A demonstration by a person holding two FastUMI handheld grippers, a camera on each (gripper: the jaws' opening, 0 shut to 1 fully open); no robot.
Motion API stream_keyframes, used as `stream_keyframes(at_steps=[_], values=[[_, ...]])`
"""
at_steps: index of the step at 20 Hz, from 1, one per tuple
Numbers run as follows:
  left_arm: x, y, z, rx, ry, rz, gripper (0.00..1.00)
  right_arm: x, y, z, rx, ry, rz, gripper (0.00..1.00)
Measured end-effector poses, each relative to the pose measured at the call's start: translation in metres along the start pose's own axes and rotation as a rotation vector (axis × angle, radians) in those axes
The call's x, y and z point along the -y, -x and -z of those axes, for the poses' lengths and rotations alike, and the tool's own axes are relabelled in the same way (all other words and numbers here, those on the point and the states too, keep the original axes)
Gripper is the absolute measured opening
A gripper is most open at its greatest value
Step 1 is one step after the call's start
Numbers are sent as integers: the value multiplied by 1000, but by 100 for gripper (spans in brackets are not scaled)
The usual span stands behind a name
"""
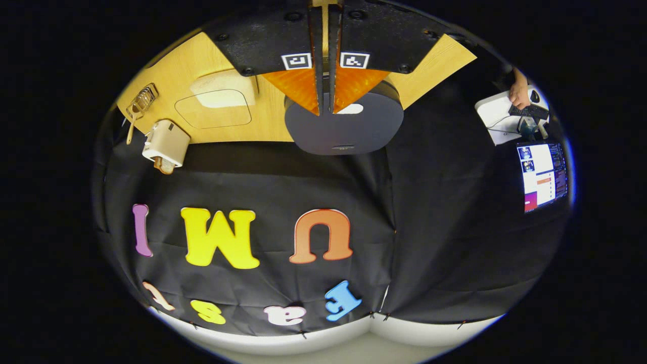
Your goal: Close the left gripper, press the button to open the rice cooker; take a wooden spoon from the chopstick holder with the right hand, scoop a spoonful of rice and pour it into the rice cooker, then put the wooden spoon back into the chopstick holder.
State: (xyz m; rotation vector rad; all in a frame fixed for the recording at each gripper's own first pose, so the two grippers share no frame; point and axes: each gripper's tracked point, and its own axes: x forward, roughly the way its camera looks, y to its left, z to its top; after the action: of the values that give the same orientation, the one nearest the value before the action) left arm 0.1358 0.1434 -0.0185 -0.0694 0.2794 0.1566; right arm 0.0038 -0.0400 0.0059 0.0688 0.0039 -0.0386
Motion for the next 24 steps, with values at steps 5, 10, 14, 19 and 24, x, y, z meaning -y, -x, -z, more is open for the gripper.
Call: stream_keyframes(at_steps=[5,10,14,19,24], values=[[-26,-48,24,-171,31,-37,3,8,2,-3,1,-21,10,95],[-25,-67,26,-158,26,-22,3,3,-1,1,-8,-12,0,95],[-26,-72,29,-155,-1,-43,3,-4,-1,4,-16,3,-7,95],[-25,-72,35,-176,39,-49,3,-10,1,4,-13,10,-17,95],[-24,-70,31,-137,61,-48,3,-9,2,5,-16,12,-18,92]])
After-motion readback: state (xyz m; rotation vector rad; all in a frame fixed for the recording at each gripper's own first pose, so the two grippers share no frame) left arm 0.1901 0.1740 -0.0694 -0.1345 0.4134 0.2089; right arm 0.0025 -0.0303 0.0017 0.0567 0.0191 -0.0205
